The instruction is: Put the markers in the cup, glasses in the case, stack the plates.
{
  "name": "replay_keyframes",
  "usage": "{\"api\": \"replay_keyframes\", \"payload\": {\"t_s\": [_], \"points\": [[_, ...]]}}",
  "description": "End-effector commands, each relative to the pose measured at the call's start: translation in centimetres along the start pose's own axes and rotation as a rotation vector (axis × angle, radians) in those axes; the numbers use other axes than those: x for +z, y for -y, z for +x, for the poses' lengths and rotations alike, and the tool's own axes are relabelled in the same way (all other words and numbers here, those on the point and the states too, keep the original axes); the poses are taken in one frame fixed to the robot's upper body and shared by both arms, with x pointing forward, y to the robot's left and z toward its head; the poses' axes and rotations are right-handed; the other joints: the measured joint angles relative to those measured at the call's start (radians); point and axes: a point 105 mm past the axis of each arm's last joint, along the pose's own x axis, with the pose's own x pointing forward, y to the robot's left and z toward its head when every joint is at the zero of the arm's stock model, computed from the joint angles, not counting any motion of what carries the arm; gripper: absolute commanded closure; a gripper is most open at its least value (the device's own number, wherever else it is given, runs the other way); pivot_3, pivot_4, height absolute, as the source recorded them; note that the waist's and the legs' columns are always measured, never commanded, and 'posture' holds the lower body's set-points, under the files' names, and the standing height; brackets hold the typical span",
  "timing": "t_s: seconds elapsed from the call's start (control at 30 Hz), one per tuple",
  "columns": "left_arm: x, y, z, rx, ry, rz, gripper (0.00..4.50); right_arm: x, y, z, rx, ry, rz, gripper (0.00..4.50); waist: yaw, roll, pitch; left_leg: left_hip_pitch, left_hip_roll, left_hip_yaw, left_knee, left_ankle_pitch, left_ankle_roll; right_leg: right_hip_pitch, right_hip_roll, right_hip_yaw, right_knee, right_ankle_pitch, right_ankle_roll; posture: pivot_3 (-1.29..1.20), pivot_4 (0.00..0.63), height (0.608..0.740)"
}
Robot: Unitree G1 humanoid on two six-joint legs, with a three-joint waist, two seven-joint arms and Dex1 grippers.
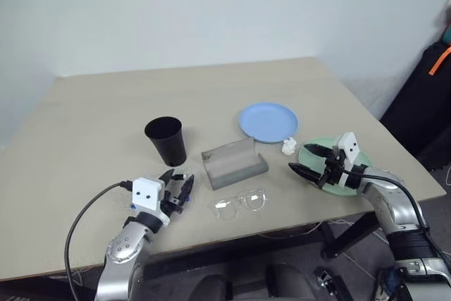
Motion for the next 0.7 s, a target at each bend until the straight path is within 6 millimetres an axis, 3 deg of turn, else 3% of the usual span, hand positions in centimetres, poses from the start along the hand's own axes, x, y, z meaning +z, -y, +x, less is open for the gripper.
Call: {"api": "replay_keyframes", "payload": {"t_s": [0.03,0.6,0.7], "points": [[1.69,0.37,0.26,-0.013,0.067,0.029,1.61,1.69,0.39,-0.51,-0.011,0.033,-0.042,0.00,0.000,0.000,0.000,0.000,0.000,0.000,0.000,0.000,0.000,0.000,0.000,0.000,0.000,0.000,0.000,0.00,0.000,0.728],[1.91,-0.43,0.25,-0.024,0.060,0.046,1.61,1.69,0.30,0.04,-0.034,0.043,-0.045,0.00,0.000,0.000,0.000,0.000,0.000,0.000,0.000,0.000,0.000,0.000,0.000,0.000,0.000,0.000,0.000,0.00,0.000,0.728],[1.46,-0.51,0.82,-0.020,0.050,0.050,1.61,0.86,0.62,0.04,-0.056,0.030,-0.036,0.00,0.000,0.000,0.000,0.000,0.000,0.001,0.000,0.000,0.000,0.000,0.000,0.000,0.000,0.000,0.000,0.00,0.000,0.728]]}}
